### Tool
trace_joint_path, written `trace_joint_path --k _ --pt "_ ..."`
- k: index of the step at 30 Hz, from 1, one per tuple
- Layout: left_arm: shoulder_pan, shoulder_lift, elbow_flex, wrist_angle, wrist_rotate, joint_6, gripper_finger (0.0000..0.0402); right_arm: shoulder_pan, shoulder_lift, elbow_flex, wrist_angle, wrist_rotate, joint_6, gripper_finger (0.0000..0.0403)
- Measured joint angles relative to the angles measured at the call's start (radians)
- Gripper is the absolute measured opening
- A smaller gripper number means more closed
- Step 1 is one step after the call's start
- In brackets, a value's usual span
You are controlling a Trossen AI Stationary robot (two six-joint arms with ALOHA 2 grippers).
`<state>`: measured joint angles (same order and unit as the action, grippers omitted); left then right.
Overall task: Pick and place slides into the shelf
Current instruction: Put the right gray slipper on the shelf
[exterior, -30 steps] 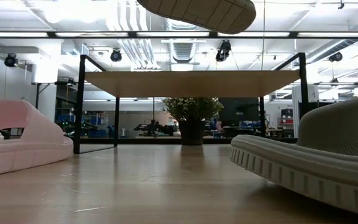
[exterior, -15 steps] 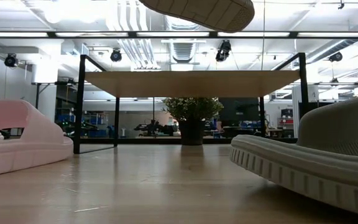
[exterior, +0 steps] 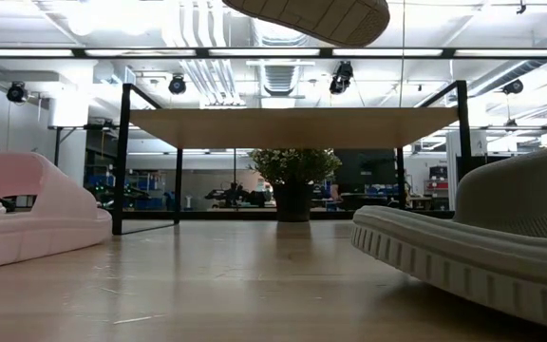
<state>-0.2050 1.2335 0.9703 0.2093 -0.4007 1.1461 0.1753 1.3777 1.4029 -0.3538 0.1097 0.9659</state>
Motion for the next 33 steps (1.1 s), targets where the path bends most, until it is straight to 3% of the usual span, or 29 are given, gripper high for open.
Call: trace_joint_path --k 8,23,29,33 --pt "-0.001 -0.018 0.001 0.009 -0.066 -0.002 0.0002 -0.008 -0.010 0.001 -0.003 0.031 -0.068 0.0027" --pt "-0.015 -0.021 -0.002 0.003 -0.294 -0.014 0.0000 -0.018 -0.101 0.009 0.047 0.132 -0.151 0.0134" --pt "-0.025 -0.024 -0.002 0.018 -0.328 -0.014 0.0000 -0.022 -0.129 0.007 0.097 0.149 -0.216 0.0155" --pt "-0.051 -0.023 -0.001 0.046 -0.452 -0.053 0.0000 -0.031 -0.143 0.006 0.081 0.160 -0.238 0.0157"
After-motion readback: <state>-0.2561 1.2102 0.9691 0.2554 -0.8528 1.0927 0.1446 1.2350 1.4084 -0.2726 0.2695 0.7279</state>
